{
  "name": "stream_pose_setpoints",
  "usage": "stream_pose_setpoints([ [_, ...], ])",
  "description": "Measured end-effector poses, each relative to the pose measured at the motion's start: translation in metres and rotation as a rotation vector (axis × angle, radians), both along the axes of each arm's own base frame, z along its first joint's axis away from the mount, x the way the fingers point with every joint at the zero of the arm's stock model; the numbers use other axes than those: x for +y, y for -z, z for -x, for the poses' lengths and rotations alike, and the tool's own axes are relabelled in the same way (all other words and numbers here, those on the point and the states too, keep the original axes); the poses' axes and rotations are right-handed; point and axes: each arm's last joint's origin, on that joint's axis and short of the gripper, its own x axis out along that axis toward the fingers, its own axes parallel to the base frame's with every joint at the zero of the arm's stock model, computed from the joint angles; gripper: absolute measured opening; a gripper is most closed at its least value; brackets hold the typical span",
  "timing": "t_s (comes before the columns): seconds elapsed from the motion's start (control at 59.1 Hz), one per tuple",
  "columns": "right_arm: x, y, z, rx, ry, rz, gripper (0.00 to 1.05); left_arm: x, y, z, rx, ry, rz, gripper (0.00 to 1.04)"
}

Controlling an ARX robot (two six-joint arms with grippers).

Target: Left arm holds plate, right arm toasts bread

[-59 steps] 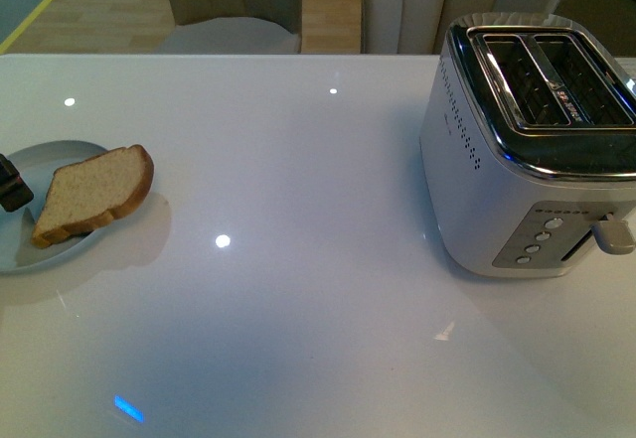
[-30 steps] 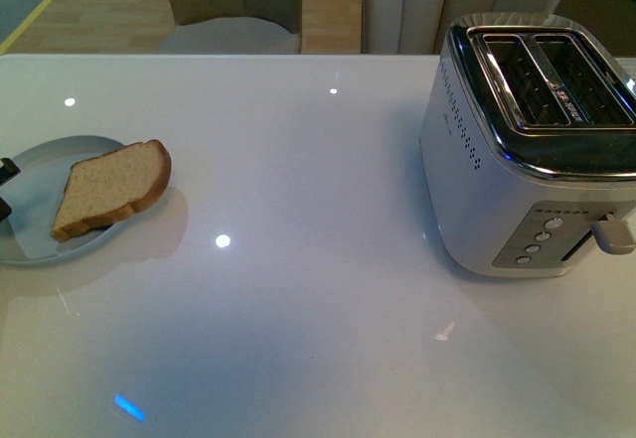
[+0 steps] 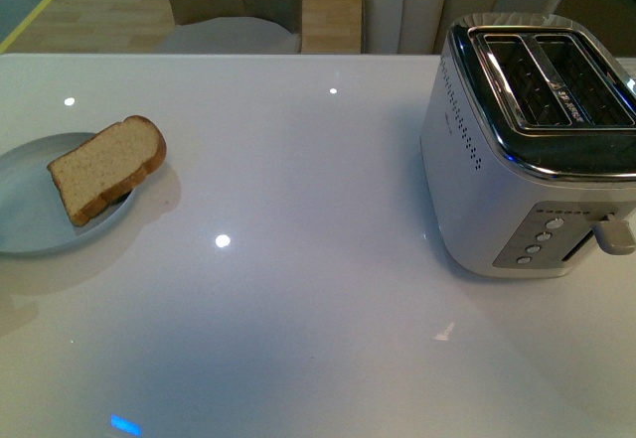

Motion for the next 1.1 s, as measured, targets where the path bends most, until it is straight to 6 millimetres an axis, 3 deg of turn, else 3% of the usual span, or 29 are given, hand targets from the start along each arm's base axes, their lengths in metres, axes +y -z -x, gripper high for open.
stream_pose_setpoints([
  [0.237, 0.000, 0.000, 0.000, 0.000, 0.000, 0.000, 0.96, -0.010, -0.044, 0.009, -0.087, 0.041, 0.034, 0.03],
  [0.389, 0.000, 0.000, 0.000, 0.000, 0.000, 0.000, 0.96, -0.030, -0.080, 0.013, -0.137, 0.099, 0.042, 0.03],
  [0.745, 0.000, 0.000, 0.000, 0.000, 0.000, 0.000, 0.96, -0.113, -0.153, 0.023, -0.228, 0.338, 0.059, 0.03],
  [1.1, 0.000, 0.000, 0.000, 0.000, 0.000, 0.000, 0.96, -0.186, -0.180, 0.045, -0.208, 0.535, 0.103, 0.03],
])
